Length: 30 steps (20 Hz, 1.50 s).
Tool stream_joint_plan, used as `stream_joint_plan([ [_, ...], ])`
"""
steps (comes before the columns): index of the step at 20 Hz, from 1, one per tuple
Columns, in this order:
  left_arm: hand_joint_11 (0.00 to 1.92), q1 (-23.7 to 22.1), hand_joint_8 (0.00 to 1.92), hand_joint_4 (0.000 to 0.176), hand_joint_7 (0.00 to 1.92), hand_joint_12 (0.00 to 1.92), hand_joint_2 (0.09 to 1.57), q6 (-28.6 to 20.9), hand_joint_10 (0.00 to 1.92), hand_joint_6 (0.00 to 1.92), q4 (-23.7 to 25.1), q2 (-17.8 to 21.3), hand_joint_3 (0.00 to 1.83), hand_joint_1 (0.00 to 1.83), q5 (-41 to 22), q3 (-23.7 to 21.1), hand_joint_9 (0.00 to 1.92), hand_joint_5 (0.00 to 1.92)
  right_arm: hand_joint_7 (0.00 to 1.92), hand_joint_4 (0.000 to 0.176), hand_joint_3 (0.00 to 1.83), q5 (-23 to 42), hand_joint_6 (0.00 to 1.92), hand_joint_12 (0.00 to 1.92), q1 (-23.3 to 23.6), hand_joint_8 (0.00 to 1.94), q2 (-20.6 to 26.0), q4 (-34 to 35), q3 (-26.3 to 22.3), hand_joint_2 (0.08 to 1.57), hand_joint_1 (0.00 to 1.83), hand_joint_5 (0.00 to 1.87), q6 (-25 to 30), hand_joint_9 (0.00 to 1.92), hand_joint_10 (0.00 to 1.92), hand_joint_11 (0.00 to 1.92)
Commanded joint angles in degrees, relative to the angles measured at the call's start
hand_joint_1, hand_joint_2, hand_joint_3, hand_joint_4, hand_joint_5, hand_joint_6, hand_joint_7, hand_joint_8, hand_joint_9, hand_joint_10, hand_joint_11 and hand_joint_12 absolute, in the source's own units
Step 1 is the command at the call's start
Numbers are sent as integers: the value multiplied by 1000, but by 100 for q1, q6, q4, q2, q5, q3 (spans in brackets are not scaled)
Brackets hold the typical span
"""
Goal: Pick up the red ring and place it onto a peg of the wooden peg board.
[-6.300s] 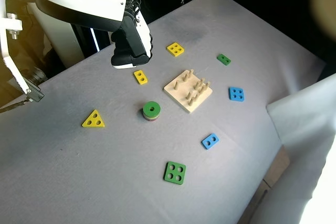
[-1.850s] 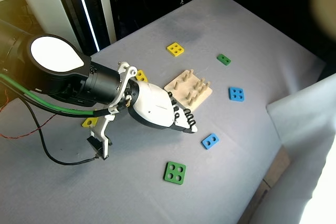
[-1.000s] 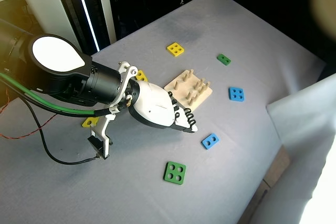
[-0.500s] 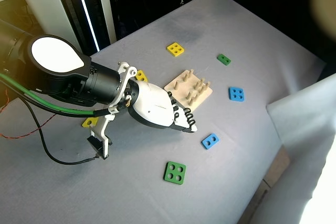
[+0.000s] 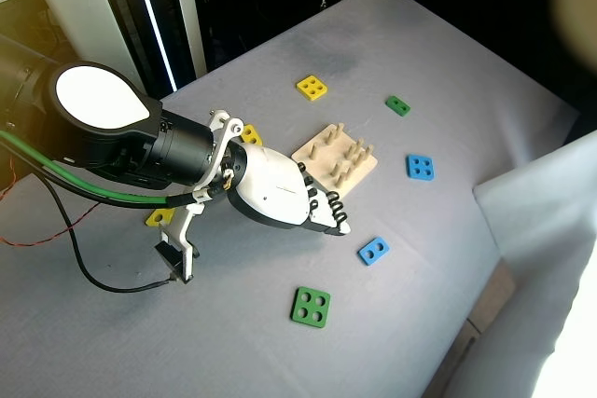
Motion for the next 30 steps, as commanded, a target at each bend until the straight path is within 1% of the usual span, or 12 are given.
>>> stream_joint_plan([
  [1, 1800, -47, 1921, 176, 1592, 1921, 1396, 29, 1921, 1921, -58, 40, 1, 937, -62, 0, 1684, 1397, 99, 166, 29, 30, 28, 0, 17, 13, -28, 29, 8, 845, 731, 885, -46, 0, 0, 0],
  [3, 1801, -47, 1921, 176, 1595, 1921, 1405, 28, 1921, 1921, -58, 42, 5, 921, -63, -1, 1686, 1406, 86, 162, 24, 27, 12, 0, 12, 0, -28, 29, 8, 915, 747, 894, -59, 0, 0, 0],
  [4, 1802, -47, 1921, 176, 1597, 1921, 1407, 28, 1921, 1921, -58, 46, 6, 919, -64, -1, 1689, 1408, 81, 148, 25, 26, 12, 0, 10, 0, -28, 29, 8, 926, 757, 899, -64, 0, 0, 0],
  [5, 1803, -47, 1921, 176, 1598, 1921, 1406, 28, 1921, 1921, -58, 46, 6, 919, -65, 0, 1690, 1409, 90, 120, 20, 26, 24, 0, 10, 4, -28, 29, 8, 925, 829, 931, -68, 0, 0, 0],
  [6, 1808, -47, 1921, 176, 1599, 1921, 1399, 28, 1921, 1921, -58, 46, 2, 937, -65, 0, 1693, 1410, 111, 106, 19, 26, 51, 0, 9, 10, -28, 29, 8, 933, 899, 1007, -73, 0, 0, 0],
  [7, 1807, -47, 1921, 176, 1599, 1921, 1402, 28, 1921, 1921, -58, 46, 3, 937, -65, 0, 1692, 1412, 181, 162, 11, 26, 329, 0, 8, 3, -28, 29, 8, 967, 1067, 1255, -85, 0, 0, 0],
  [8, 1803, -47, 1921, 176, 1600, 1921, 1403, 28, 1921, 1921, -58, 46, 3, 925, -66, 0, 1690, 1415, 207, 173, 7, 25, 388, 0, 8, 7, -28, 29, 8, 971, 1105, 1311, -90, 0, 0, 0],
  [9, 1802, -47, 1921, 176, 1604, 1921, 1426, 28, 1921, 1921, -58, 46, 13, 878, -66, 0, 1692, 1411, 246, 175, 0, 23, 353, 0, 8, 2, -27, 29, 9, 968, 1117, 1350, -102, 1, 0, 0],
  [11, 1810, -47, 1921, 176, 1607, 1921, 1426, 28, 1921, 1921, -58, 46, 9, 882, -66, 1, 1699, 1416, 253, 176, 0, 20, 275, 0, 7, 0, -27, 29, 9, 962, 1120, 1388, -116, 4, 0, 0],
  [18, 1799, -47, 1921, 176, 1597, 1921, 1434, 28, 1921, 1921, -58, 58, 8, 878, -75, -1, 1687, 1417, 291, 176, 0, 83, 335, 0, 94, 23, -18, 30, 7, 970, 1114, 1354, -121, 42, 17, 0],
  [25, 1804, -44, 1921, 176, 1597, 1921, 1419, 28, 1921, 1921, -58, 62, 0, 911, -77, 0, 1686, 1408, 274, 176, 2, 379, 458, 0, 636, 1, 42, 246, 6, 987, 1099, 1289, 36, 25, 0, 0],
  [30, 1808, -39, 1921, 176, 1598, 1921, 1431, 28, 1921, 1921, -58, 58, 4, 891, -77, 0, 1688, 1418, 283, 176, 1, 583, 495, 0, 866, 0, 25, 245, 4, 993, 1096, 1269, 149, 24, 1, 0],
])
